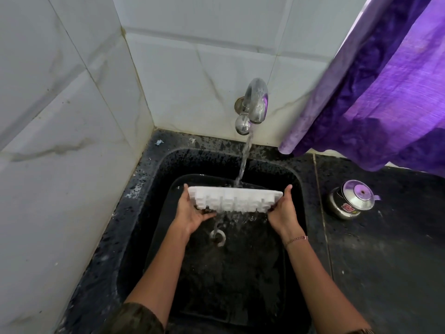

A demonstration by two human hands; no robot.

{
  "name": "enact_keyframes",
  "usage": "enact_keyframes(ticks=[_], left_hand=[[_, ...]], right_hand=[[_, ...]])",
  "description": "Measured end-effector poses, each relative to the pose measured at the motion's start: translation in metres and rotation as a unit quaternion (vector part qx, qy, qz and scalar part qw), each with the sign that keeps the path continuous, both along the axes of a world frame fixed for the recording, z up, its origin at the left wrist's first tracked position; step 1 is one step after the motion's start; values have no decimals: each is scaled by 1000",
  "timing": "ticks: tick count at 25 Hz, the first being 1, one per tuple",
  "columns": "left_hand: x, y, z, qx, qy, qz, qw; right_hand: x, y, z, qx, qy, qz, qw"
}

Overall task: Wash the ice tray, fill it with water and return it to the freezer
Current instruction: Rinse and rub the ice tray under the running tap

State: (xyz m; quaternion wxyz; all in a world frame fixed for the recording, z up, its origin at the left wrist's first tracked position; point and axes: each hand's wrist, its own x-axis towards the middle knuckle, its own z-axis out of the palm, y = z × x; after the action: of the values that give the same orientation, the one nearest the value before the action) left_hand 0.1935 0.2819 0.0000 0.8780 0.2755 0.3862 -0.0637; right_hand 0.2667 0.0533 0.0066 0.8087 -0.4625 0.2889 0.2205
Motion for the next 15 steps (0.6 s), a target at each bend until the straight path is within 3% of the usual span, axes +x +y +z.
enact_keyframes(ticks=[3, 13, 15], left_hand=[[-7, 17, 3, -28, -15, 28, 999], [-11, 27, 9, 120, 30, -87, 989], [-8, 25, 1, 192, 30, -39, 980]], right_hand=[[3, 7, 3, 10, -8, -38, 999], [6, 5, 1, -31, -135, 132, 982], [8, 10, 6, -153, -189, 210, 947]])
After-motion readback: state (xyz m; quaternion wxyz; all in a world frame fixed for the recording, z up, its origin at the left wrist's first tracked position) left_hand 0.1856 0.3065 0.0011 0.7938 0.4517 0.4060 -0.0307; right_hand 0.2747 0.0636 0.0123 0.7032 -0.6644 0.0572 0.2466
